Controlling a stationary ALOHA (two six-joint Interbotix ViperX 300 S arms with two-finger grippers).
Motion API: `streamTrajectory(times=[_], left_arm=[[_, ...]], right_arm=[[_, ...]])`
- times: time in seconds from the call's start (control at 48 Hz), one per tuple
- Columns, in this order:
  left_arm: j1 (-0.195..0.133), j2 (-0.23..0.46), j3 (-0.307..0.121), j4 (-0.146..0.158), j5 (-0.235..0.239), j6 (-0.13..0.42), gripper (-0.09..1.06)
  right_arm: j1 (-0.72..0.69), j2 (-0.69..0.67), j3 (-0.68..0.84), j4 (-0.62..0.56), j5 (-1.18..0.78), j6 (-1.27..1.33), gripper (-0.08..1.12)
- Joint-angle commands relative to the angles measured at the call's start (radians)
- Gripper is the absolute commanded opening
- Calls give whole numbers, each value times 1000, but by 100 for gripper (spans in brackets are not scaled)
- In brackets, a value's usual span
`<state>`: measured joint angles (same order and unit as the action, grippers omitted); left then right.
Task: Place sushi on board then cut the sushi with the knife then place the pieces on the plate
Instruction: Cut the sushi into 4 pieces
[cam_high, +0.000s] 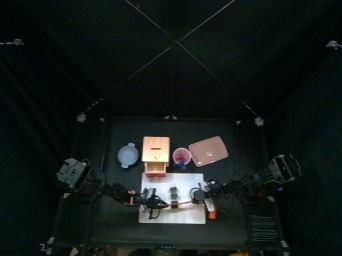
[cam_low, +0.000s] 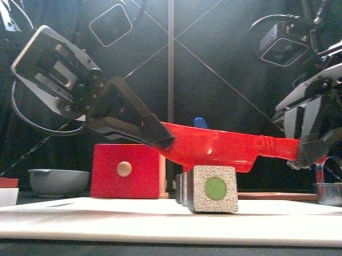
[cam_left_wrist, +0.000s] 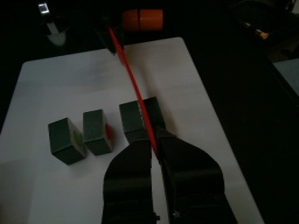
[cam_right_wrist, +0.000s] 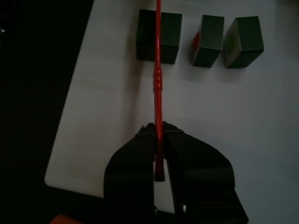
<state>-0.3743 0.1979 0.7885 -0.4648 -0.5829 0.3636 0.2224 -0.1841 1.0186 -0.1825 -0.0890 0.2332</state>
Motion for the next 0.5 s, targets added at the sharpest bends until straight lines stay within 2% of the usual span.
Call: streamTrajectory(times=[0.021, 0.188, 0.5], left_arm=[[3, -28, -9, 8, -3, 6, 32], [5, -28, -8, 20, -5, 6, 32], [-2, -15, -3, 17, -3, 0, 32]], right_arm=[[-5, -48, -25, -2, 20, -3, 25], [0, -74, -26, 0, 32, -2, 25], [6, -67, -28, -2, 34, 0, 25]])
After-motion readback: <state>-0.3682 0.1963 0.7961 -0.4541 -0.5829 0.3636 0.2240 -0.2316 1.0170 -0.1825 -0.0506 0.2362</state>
